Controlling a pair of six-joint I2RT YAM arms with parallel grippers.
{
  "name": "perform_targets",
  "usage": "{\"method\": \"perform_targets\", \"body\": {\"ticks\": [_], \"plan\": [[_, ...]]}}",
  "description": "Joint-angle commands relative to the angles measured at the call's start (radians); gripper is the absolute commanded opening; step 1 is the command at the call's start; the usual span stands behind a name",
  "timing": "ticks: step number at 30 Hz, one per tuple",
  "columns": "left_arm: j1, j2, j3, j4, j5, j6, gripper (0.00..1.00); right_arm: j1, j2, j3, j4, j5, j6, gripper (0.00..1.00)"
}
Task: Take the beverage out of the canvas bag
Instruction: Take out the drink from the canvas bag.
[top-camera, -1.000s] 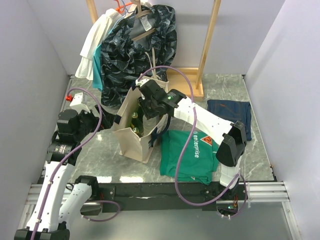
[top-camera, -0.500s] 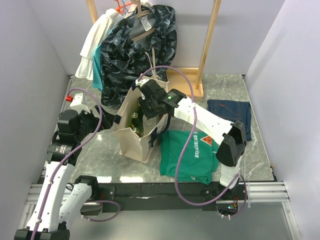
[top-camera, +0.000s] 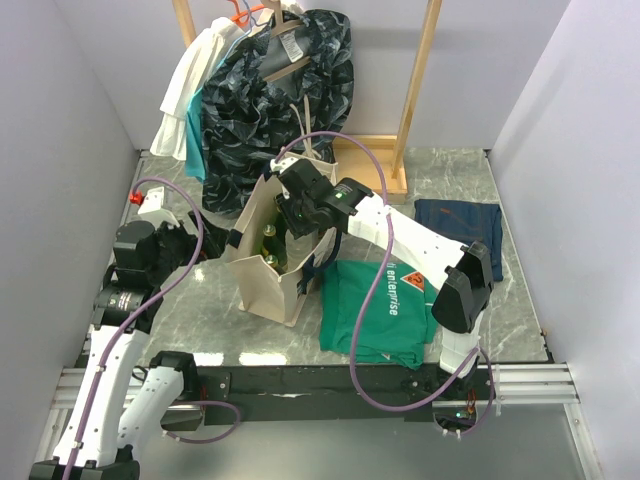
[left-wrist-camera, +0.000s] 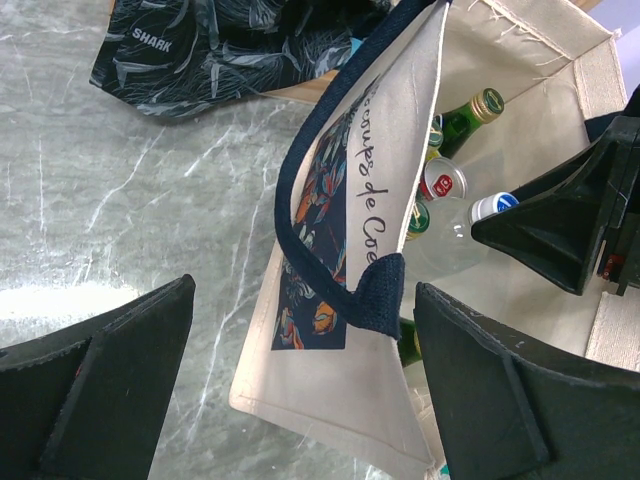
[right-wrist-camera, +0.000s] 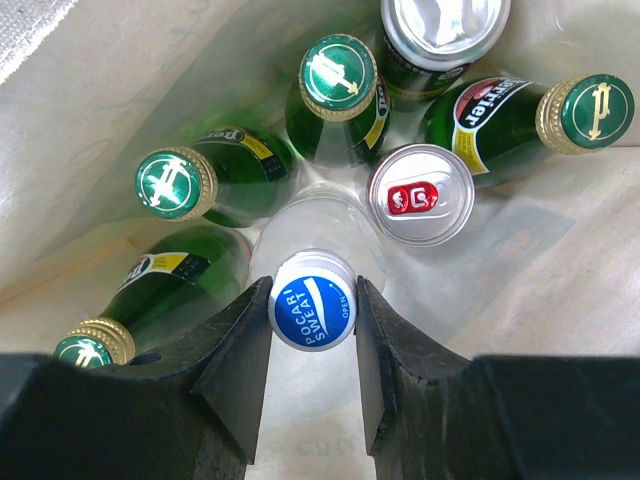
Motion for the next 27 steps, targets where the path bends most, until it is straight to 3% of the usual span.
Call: {"method": "perform_targets", "body": {"ticks": [1,27], "plan": [[-0.003,-0.014,0.003,0.013,-0.014,0.005,0.96,-0.003,-0.043,0.093,0.057,0.016,-0.005,0.00],[-0.003,-0.015,0.007,0.011,-0.020,0.004,0.96,-0.003,-0.072,0.196,0.028,0.005,-0.022,0.00]]}}
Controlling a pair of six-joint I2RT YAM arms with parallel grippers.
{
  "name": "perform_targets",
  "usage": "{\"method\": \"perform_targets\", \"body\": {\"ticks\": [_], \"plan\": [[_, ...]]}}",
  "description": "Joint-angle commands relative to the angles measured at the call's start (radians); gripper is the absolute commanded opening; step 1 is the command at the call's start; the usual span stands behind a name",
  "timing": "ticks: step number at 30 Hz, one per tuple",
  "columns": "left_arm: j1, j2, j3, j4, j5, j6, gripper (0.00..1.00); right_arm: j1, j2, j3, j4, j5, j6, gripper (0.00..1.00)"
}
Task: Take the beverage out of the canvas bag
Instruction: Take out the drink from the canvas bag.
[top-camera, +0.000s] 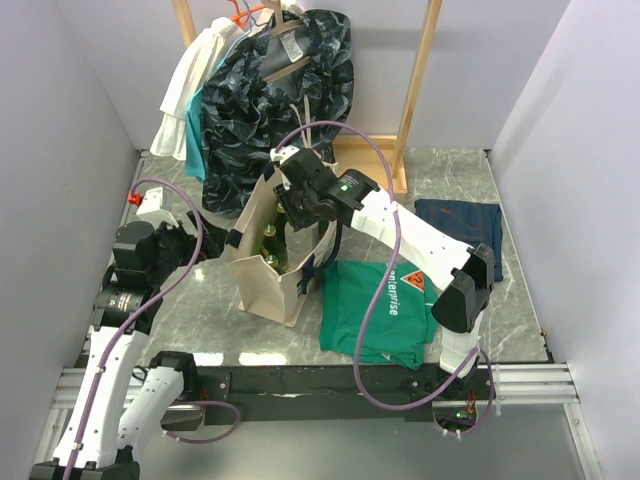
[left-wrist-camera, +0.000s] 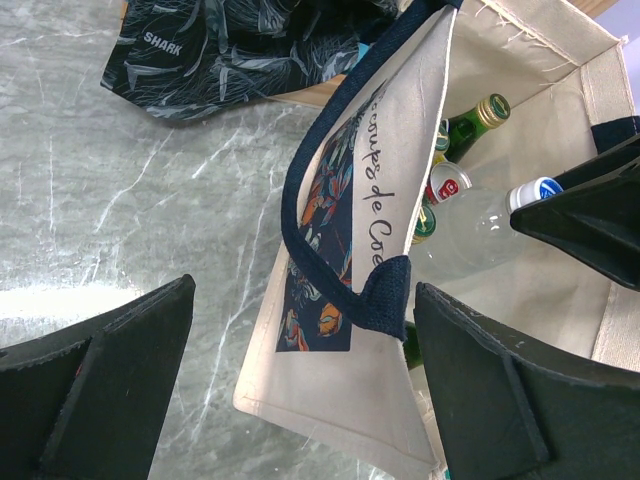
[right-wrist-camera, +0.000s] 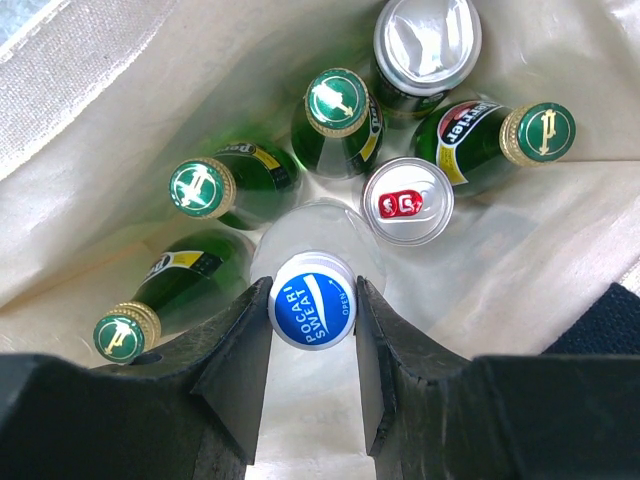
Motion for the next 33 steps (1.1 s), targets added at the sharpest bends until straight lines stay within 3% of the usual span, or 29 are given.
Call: {"method": "perform_targets", "body": {"ticks": [1,33], "plan": [[-0.005,-0.012,0.007,0.014,-0.002,0.003,0.96,-0.003,-0.076,0.094,0.096,0.008,-0.012,0.00],[-0.003,-0.012,0.023,0.011,-0.011,-0.014,0.96,-0.003,-0.196,0.133,0.127,0.029,-0.055,0.00]]}}
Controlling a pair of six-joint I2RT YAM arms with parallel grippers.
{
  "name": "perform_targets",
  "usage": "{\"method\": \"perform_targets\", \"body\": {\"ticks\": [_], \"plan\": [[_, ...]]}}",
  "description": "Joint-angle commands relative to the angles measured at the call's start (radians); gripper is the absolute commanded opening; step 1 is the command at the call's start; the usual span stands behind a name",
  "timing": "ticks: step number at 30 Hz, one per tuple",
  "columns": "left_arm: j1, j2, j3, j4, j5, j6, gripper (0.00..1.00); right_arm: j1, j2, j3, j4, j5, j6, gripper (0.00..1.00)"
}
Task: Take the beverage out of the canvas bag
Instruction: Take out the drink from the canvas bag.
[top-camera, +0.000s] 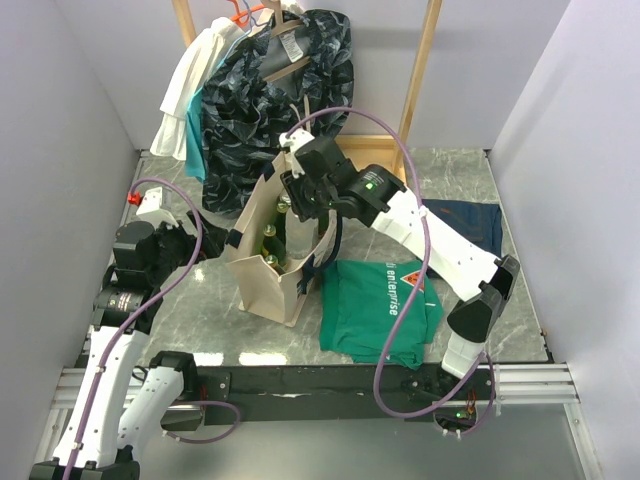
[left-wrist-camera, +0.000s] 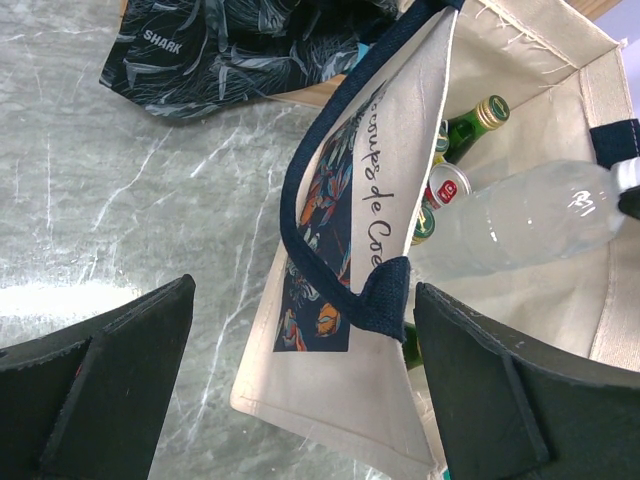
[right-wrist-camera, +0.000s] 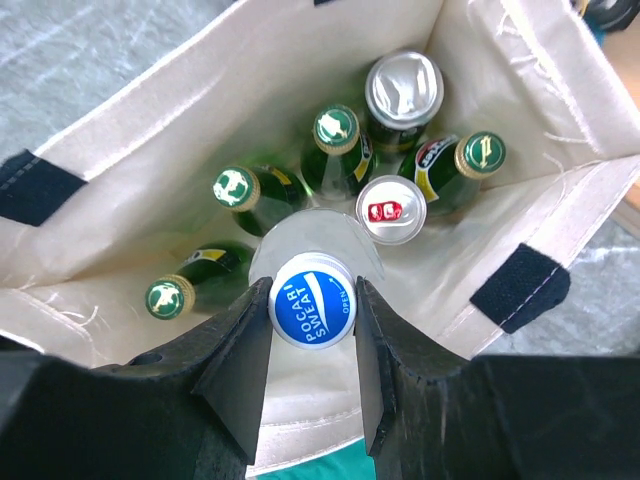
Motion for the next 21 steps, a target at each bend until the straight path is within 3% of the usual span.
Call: {"method": "perform_targets", "body": {"ticks": [1,21], "plan": [[-0.003,-0.020,0.023,0.011,-0.013,-0.004,0.96,-0.001,-0.083,0.110,0.123,0.027,-0.024,0.00],[-0.003,-0.023,0.033,-0.007,-0.016,-0.007,0.96,-0.001,-0.066,0.228,0.037,0.051,-0.066,0.00]]}}
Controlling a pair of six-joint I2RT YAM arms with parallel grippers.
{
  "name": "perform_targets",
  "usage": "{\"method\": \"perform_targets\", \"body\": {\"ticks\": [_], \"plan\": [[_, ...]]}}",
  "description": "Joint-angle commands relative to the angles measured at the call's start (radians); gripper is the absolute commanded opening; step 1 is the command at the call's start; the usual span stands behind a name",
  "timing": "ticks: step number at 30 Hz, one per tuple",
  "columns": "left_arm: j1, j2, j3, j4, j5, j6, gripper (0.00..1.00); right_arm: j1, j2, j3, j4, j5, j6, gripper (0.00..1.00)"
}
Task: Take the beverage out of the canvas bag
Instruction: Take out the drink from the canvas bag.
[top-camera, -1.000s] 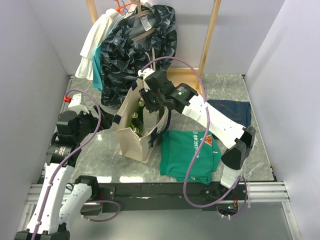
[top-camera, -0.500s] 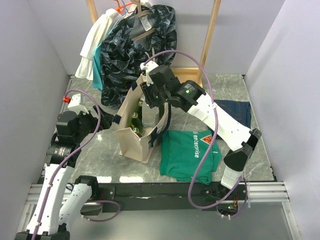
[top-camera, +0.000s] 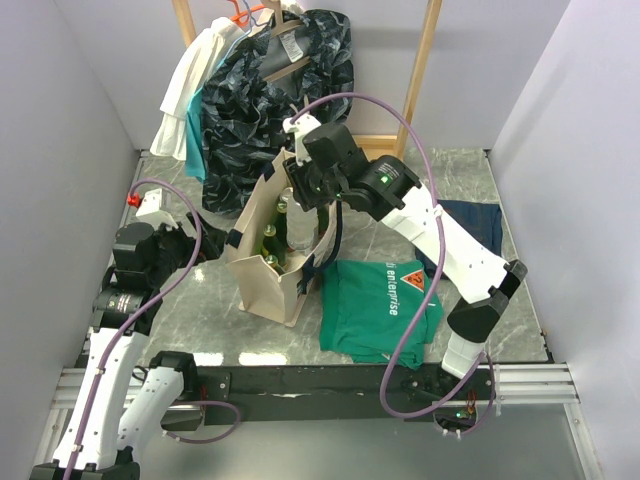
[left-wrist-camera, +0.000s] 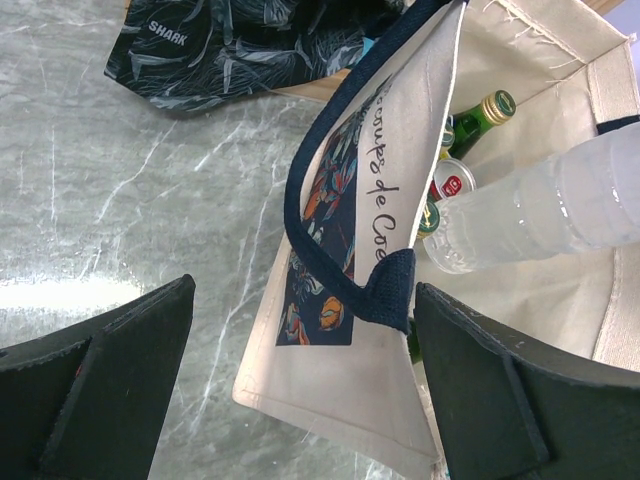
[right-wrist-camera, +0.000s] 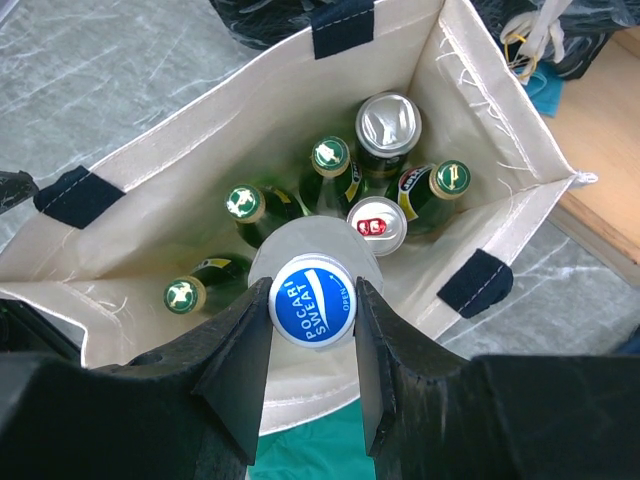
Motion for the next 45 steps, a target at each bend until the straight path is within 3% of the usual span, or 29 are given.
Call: {"method": "perform_targets", "body": {"ticks": [1,24,45], "plan": [[-0.003,-0.016,0.033,0.012,-0.008,-0.008,0.96,-0.001,-0.068,0.088,0.102,0.042,-0.028,0.00],[-0.003,-0.027,0.036,0.023,-0.003,-0.027,0.97,0.000,-0.198,0.014,0.188,0.029,-0.050,0.00],[-0.003,-0.031,0.041,0.032,-0.011,-0.044,0.96,-0.003,-0.382,-0.132,0.367,0.170,-0.106,0.00]]}}
